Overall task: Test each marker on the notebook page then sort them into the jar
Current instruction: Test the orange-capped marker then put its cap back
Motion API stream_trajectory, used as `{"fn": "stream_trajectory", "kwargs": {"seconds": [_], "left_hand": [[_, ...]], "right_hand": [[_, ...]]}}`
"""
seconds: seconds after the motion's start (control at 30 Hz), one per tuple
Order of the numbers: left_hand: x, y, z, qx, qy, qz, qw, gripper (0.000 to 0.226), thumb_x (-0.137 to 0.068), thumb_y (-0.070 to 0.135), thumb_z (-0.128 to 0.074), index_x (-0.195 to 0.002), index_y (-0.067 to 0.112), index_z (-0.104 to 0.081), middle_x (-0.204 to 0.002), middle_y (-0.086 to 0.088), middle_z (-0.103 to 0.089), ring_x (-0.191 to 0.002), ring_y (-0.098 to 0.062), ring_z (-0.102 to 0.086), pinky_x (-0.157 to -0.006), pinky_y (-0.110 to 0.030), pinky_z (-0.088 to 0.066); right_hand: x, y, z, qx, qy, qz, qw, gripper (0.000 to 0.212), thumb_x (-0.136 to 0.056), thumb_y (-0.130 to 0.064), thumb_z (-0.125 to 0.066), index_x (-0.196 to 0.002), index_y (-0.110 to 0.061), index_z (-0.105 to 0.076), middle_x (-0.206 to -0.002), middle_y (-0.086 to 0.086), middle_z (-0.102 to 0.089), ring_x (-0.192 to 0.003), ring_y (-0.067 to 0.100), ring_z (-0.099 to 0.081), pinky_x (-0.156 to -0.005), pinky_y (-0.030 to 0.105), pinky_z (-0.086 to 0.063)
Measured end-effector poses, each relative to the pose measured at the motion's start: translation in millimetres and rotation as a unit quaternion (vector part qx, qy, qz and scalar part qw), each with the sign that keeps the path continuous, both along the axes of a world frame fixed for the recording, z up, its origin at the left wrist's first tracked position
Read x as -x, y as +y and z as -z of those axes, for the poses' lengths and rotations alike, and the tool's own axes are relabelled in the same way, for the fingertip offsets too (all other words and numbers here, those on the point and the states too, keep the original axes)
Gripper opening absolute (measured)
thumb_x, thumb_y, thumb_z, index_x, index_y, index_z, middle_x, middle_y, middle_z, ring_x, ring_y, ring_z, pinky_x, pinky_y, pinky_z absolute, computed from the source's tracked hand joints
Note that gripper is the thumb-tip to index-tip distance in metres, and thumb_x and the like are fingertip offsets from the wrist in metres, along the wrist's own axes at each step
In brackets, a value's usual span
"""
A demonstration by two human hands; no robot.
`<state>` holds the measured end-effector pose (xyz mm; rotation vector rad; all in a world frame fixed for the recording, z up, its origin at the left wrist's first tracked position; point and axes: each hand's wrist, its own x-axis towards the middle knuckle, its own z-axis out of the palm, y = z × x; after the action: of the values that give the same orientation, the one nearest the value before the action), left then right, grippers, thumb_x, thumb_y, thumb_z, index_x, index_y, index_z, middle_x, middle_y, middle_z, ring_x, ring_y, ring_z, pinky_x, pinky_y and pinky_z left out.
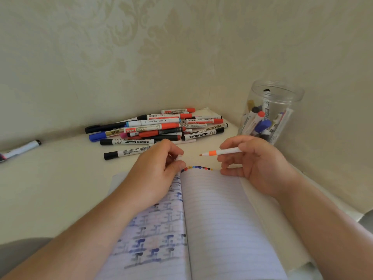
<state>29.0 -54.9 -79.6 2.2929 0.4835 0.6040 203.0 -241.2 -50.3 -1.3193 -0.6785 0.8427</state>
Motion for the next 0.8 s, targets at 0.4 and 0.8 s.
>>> {"fn": "stream_trajectory", "kwargs": {"seconds": [0.4, 0.8], "left_hand": [[0, -2, 0, -0.012, -0.011, 0.016, 1.0, 0.022, -0.091, 0.027, -0.078, -0.102, 0.043, -0.067, -0.092, 0.02, -0.066, -0.089, 0.003, -0.06, -0.074, -0.007, -0.043], [-1, -2, 1, -0.017, -0.016, 0.001, 1.0, 0.017, -0.089, 0.03, -0.079, -0.098, 0.037, -0.067, -0.085, 0.017, -0.066, -0.083, 0.0, -0.062, -0.069, -0.008, -0.044]], "right_hand": [[12, 3, -1, 0.031, -0.097, 0.02, 0.995, 0.026, -0.093, -0.006, -0.071, -0.073, -0.023, -0.073, -0.087, 0.018, -0.077, -0.071, 0.024, -0.062, -0.072, 0.036, -0.059], [15, 7, 4, 0.045, -0.177, 0.035, 0.983, 0.019, -0.083, -0.009, -0.08, -0.08, -0.027, -0.083, -0.084, 0.011, -0.079, -0.074, 0.016, -0.07, -0.069, 0.029, -0.062]]}}
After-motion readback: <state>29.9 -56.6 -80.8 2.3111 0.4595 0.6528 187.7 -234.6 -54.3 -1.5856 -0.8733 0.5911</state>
